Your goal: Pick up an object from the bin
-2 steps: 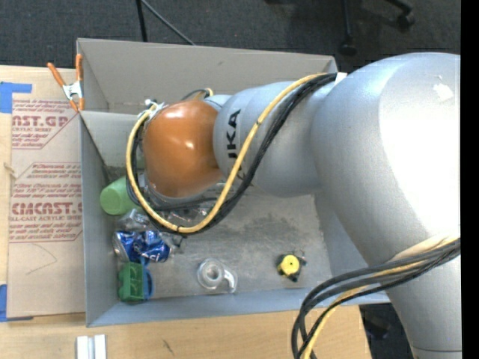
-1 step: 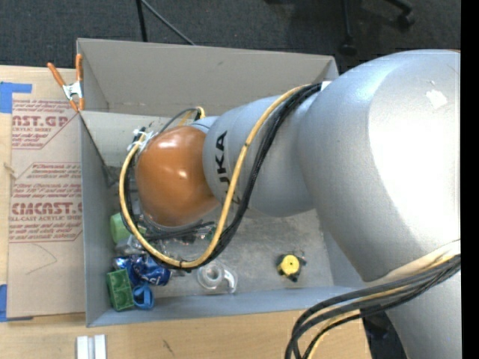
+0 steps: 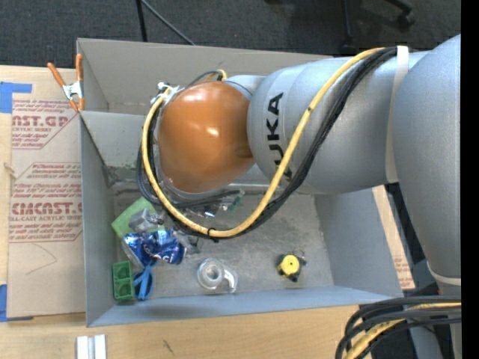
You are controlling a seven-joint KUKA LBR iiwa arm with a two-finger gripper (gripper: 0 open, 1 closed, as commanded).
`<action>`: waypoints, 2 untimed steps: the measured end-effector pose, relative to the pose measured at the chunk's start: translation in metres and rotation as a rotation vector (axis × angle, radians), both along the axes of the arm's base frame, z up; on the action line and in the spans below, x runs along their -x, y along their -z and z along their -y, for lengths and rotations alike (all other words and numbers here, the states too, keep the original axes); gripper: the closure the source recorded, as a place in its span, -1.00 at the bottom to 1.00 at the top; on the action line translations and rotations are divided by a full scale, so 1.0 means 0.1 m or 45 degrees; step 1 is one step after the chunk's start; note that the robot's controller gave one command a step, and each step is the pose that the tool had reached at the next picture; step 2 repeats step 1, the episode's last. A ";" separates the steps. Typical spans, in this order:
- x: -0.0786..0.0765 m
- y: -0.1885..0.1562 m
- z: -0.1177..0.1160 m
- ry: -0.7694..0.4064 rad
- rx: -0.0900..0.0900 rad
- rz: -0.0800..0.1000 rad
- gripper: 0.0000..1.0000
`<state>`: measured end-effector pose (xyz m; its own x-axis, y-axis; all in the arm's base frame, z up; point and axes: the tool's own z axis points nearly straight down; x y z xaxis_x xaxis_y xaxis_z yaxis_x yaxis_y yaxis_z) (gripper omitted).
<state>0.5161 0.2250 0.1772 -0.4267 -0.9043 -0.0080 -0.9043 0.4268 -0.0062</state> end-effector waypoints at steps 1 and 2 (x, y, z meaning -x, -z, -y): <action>-0.13 -0.95 -0.20 0.034 -0.003 0.002 1.00; -0.13 -0.95 -0.20 0.034 -0.003 0.002 1.00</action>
Offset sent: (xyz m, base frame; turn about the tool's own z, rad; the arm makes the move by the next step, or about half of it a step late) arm 0.0112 0.0180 0.0896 0.0261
